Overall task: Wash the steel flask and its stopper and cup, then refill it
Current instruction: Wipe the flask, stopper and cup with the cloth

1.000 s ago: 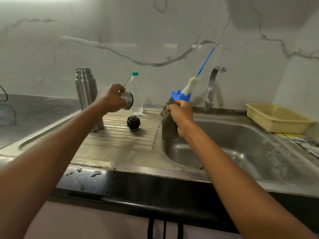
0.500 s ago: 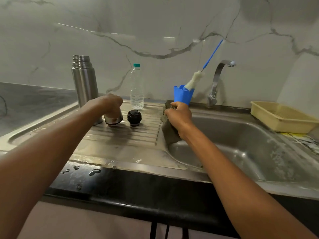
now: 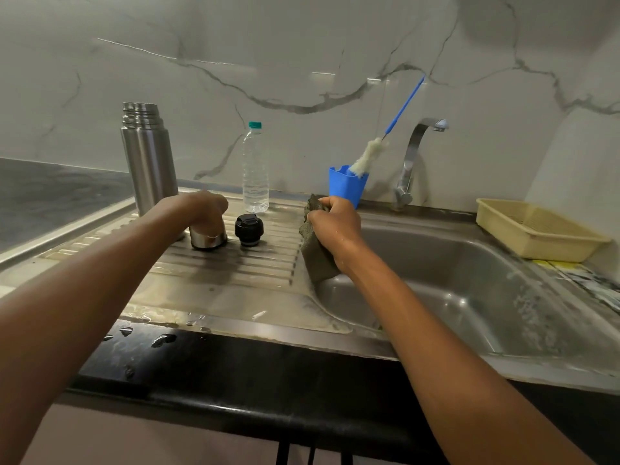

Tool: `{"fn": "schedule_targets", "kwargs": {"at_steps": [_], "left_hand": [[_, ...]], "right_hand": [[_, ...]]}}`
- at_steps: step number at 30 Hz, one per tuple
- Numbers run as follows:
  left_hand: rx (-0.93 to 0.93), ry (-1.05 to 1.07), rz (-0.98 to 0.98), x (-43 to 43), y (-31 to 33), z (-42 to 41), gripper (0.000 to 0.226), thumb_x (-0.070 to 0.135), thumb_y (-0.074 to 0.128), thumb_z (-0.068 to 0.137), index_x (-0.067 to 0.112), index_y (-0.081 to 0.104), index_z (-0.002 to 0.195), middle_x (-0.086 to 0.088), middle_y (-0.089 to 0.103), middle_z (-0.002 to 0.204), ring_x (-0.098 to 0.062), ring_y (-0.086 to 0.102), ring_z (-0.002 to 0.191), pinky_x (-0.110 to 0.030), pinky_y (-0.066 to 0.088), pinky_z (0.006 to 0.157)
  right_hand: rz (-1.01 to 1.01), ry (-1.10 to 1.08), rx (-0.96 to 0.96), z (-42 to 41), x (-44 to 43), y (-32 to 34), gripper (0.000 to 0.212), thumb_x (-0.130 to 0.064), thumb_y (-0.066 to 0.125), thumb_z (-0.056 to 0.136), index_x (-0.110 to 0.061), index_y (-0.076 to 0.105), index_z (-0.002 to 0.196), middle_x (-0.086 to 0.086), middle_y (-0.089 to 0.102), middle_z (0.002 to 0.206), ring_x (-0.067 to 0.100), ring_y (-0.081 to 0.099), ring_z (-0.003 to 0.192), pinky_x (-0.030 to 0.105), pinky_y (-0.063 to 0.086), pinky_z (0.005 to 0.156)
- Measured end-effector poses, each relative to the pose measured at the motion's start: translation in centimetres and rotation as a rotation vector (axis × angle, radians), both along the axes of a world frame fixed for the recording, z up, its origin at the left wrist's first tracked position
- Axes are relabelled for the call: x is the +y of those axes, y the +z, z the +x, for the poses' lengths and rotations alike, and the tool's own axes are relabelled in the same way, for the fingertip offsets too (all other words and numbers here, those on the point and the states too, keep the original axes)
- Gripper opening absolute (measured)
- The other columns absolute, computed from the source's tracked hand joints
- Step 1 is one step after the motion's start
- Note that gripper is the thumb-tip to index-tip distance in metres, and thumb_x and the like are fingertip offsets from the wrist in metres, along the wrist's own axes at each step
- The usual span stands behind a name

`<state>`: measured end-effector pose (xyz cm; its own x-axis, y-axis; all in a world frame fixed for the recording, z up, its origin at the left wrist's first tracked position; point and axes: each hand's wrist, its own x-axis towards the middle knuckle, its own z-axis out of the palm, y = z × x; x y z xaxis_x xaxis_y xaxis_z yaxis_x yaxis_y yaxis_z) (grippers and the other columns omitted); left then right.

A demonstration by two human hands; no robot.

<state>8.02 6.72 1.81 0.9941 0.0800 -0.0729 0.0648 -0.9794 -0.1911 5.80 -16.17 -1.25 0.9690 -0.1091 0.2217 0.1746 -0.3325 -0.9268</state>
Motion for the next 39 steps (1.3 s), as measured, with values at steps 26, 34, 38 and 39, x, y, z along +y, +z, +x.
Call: {"fn": "schedule_targets", "kwargs": {"at_steps": [26, 34, 38, 39], "left_hand": [[0.139, 0.044, -1.441, -16.9, 2.2, -5.0, 0.054, 0.068, 0.053, 0.094, 0.019, 0.066, 0.112, -0.004, 0.071, 0.107, -0.022, 0.069, 0.099, -0.039, 0.059, 0.087], [-0.009, -0.023, -1.845, -24.7, -1.0, -3.4, 0.017, 0.007, 0.069, 0.093, 0.012, 0.064, 0.109, -0.007, 0.066, 0.097, -0.016, 0.065, 0.087, -0.027, 0.056, 0.060], [-0.040, -0.002, -1.903, -27.7, -1.3, -2.6, 0.016, 0.004, 0.058, 0.096, 0.007, 0.067, 0.109, -0.010, 0.072, 0.094, -0.021, 0.069, 0.085, -0.036, 0.059, 0.070], [-0.047, 0.015, -1.914, -28.1, -1.4, -2.6, 0.014, 0.006, 0.057, 0.098, 0.007, 0.066, 0.109, -0.009, 0.072, 0.090, -0.021, 0.069, 0.083, -0.036, 0.058, 0.067]], "right_hand": [[0.478, 0.212, 0.157, -2.8, -8.2, 6.1, 0.037, 0.000, 0.043, 0.073, 0.002, 0.062, 0.105, 0.011, 0.063, 0.089, 0.023, 0.061, 0.080, 0.042, 0.052, 0.082], [-0.133, 0.075, 0.066, -3.2, -16.8, 5.6, 0.055, 0.006, 0.068, 0.088, -0.004, 0.053, 0.140, -0.005, 0.058, 0.099, 0.013, 0.059, 0.094, 0.033, 0.053, 0.088], [-0.078, -0.008, 0.079, -2.1, -19.3, 4.7, 0.057, -0.003, 0.084, 0.077, -0.008, 0.060, 0.129, 0.006, 0.066, 0.110, 0.019, 0.066, 0.100, 0.032, 0.056, 0.089], [-0.037, -0.012, 0.088, -1.9, -19.6, 4.7, 0.046, -0.003, 0.085, 0.075, -0.011, 0.064, 0.116, 0.007, 0.068, 0.102, 0.018, 0.067, 0.093, 0.031, 0.057, 0.081]]}}
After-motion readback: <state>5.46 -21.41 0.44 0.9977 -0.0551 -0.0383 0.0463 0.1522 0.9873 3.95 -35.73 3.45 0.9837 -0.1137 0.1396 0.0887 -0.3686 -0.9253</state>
